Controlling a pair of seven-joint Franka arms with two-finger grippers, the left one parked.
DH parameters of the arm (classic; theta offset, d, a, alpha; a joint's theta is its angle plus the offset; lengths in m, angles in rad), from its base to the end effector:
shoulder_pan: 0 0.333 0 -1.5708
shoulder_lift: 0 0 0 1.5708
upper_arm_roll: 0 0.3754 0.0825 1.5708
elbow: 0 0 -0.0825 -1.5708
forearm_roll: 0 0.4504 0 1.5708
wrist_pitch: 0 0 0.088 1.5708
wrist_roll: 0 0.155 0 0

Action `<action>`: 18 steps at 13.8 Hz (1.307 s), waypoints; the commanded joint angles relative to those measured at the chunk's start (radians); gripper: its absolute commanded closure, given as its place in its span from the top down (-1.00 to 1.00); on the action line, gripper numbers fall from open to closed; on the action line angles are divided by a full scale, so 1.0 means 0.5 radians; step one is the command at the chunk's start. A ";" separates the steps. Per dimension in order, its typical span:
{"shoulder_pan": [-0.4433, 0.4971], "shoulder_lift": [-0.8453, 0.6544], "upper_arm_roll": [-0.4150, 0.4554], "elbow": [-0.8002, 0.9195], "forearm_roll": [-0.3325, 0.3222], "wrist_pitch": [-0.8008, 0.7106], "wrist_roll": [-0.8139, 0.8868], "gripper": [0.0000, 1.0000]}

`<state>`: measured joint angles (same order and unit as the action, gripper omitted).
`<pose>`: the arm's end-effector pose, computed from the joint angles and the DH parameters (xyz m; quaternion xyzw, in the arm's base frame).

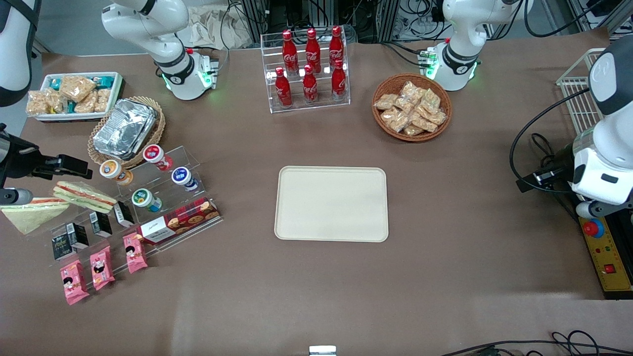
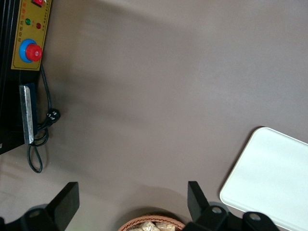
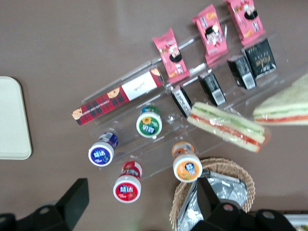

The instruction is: Place sandwich on tray

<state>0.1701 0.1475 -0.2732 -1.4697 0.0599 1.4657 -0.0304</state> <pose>0.6515 -0.0454 0.5904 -0.9967 0.0353 0.0721 0.0149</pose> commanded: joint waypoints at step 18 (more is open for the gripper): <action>-0.585 0.232 -0.199 0.025 -0.074 0.418 1.046 1.00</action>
<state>-0.0904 0.2162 -0.3748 -1.4697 0.0430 1.6382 0.4814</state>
